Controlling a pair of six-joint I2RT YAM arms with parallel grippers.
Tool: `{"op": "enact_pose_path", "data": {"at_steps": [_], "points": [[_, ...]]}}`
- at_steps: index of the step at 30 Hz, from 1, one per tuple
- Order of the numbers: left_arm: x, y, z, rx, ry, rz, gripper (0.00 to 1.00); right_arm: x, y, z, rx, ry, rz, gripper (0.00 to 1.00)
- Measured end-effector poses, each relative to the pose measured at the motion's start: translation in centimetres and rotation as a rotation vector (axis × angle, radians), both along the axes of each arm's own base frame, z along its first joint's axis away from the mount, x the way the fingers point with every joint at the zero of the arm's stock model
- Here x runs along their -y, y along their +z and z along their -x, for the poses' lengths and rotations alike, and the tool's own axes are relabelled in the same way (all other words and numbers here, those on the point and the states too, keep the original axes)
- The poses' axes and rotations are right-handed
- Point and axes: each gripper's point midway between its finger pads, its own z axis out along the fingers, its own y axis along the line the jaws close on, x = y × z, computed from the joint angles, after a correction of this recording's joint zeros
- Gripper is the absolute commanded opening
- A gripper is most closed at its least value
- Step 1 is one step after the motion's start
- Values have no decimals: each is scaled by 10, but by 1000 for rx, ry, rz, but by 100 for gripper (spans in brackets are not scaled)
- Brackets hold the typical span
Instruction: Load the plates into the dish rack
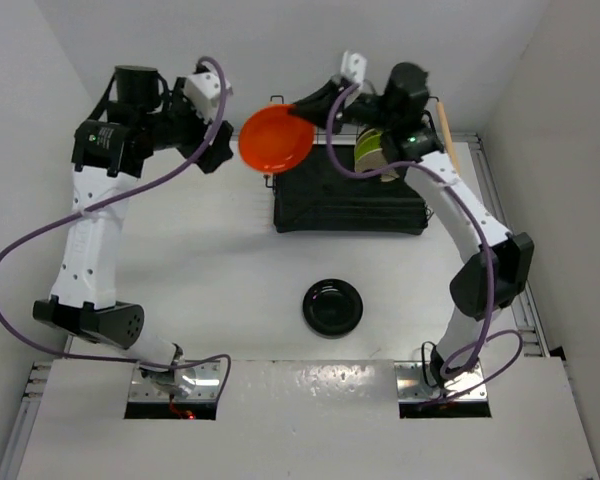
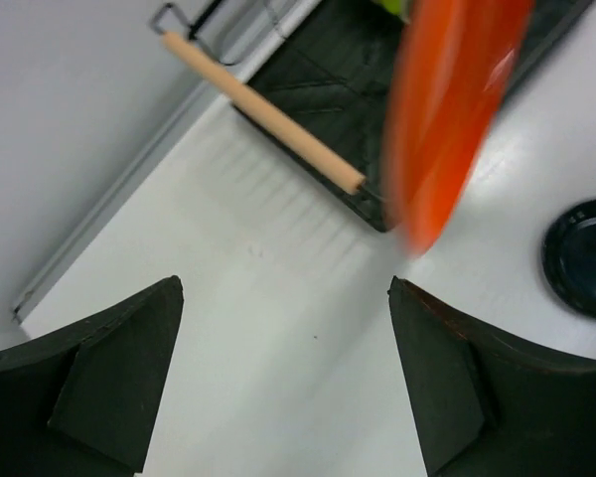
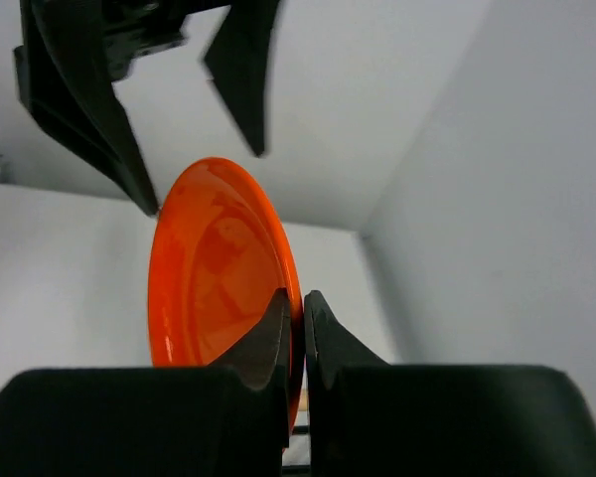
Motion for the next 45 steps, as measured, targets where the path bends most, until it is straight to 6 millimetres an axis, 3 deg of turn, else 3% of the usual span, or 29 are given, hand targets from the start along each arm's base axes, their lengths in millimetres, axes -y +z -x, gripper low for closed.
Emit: {"op": "enact_pose_path", "data": {"at_steps": [2,4,7,10,13,15,18,20,27,30,37,45], "points": [[-11,12,-7,24,47,32,91,28,30,-13,88,-53,-32,0],[-25,15,-15,28,101,57,91,60,47,-25,163,-118,-38,0],[-45,2,-30,4,169,76,91,109,60,-43,286,-220,-8,0],[-64,-50,-43,-107,234,76,91,152,54,-59,357,-293,54,0],[-82,-131,-44,-285,296,57,91,184,33,-73,382,-345,126,0],[-92,-181,-36,-404,335,43,91,197,7,-80,381,-368,183,0],[-106,-237,-20,-545,391,15,91,209,-42,-89,352,-392,303,0],[-111,-255,-17,-585,415,3,91,213,-71,-91,341,-397,382,0],[-115,-276,-28,-596,441,-4,91,227,-172,-90,289,-385,602,0],[-117,-290,-31,-623,449,-11,91,234,-201,-99,280,-386,659,0],[-118,-307,-31,-670,458,-18,91,239,-235,-114,285,-378,718,0],[-118,-306,-32,-664,458,-17,91,234,-229,-119,319,-387,702,0]]}}
